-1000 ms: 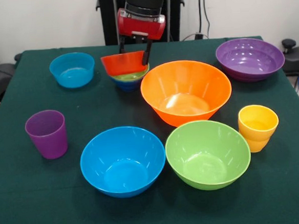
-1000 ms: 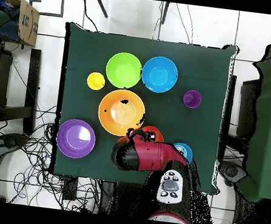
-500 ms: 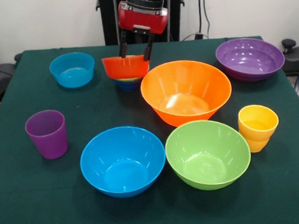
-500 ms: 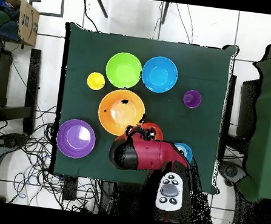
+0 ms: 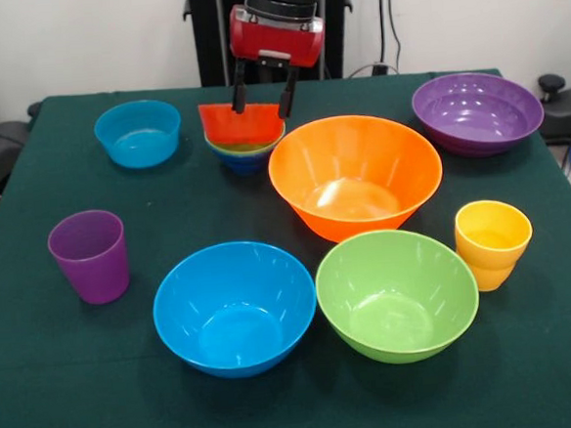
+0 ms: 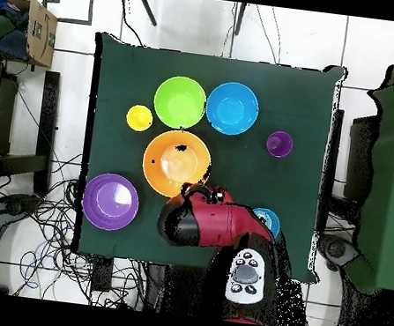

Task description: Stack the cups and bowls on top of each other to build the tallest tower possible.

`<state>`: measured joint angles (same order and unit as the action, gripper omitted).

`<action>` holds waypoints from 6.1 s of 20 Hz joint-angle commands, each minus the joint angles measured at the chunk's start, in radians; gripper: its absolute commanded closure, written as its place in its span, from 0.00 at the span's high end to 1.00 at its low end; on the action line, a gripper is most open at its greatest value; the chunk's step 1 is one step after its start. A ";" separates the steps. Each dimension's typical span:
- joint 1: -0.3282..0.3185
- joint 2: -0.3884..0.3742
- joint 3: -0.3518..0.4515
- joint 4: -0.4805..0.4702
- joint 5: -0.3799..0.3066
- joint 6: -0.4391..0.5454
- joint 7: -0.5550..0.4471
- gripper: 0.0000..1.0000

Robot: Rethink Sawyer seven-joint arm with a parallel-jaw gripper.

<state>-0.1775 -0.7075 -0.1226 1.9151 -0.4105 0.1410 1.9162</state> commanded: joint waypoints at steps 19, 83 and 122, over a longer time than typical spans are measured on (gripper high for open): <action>-0.006 0.223 0.077 -0.062 -0.002 -0.106 0.109 1.00; -0.008 0.116 0.057 0.069 0.006 0.044 0.104 1.00; 0.018 0.188 0.077 0.074 0.025 -0.053 0.135 1.00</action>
<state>-0.1782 -0.5894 -0.1263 1.9775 -0.4070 0.1324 1.9162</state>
